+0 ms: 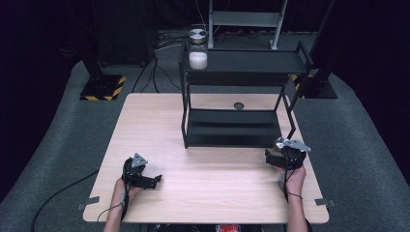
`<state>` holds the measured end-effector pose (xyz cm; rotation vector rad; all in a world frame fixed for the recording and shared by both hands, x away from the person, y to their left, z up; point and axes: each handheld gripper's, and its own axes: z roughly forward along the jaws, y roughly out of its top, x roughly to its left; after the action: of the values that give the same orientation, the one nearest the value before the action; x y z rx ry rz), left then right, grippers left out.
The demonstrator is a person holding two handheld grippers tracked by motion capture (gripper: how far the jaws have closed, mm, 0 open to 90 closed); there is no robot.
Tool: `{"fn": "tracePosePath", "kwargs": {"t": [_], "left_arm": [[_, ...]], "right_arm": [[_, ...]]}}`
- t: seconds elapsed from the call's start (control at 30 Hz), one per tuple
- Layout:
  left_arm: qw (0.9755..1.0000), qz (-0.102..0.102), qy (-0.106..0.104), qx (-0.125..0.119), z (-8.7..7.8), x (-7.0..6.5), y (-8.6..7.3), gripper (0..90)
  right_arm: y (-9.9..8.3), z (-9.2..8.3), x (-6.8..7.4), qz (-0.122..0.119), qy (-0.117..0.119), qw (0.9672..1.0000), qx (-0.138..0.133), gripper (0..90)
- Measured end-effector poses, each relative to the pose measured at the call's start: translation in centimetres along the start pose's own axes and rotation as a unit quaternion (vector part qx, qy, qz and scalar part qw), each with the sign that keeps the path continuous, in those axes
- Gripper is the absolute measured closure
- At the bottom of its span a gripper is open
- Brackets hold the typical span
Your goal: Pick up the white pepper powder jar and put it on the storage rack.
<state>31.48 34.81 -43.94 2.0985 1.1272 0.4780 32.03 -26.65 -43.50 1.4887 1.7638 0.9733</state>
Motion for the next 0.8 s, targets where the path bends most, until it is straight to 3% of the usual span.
{"fn": "tracePosePath", "kwargs": {"t": [0.13, 0.37, 0.57, 0.8], "left_arm": [[1.0, 0.0, 0.0, 0.0, 0.0, 0.0, 0.0, 0.0], [1.0, 0.0, 0.0, 0.0, 0.0, 0.0, 0.0, 0.0], [1.0, 0.001, 0.0, -0.001, 0.0, 0.0, 0.0, 0.1], [1.0, 0.0, 0.0, -0.001, 0.0, 0.0, 0.0, 0.1]], "right_arm": [[-0.2, 0.0, 0.2, -0.001, -0.004, 1.0, -0.001, 4.0], [-0.5, -0.1, 0.0, 0.003, -0.003, 1.0, -0.004, 29.5], [-0.7, -0.2, 0.0, -0.004, -0.002, 1.0, -0.008, 30.2], [-1.0, -0.8, -0.9, -0.022, 0.035, 0.999, -0.016, 30.3]]}}
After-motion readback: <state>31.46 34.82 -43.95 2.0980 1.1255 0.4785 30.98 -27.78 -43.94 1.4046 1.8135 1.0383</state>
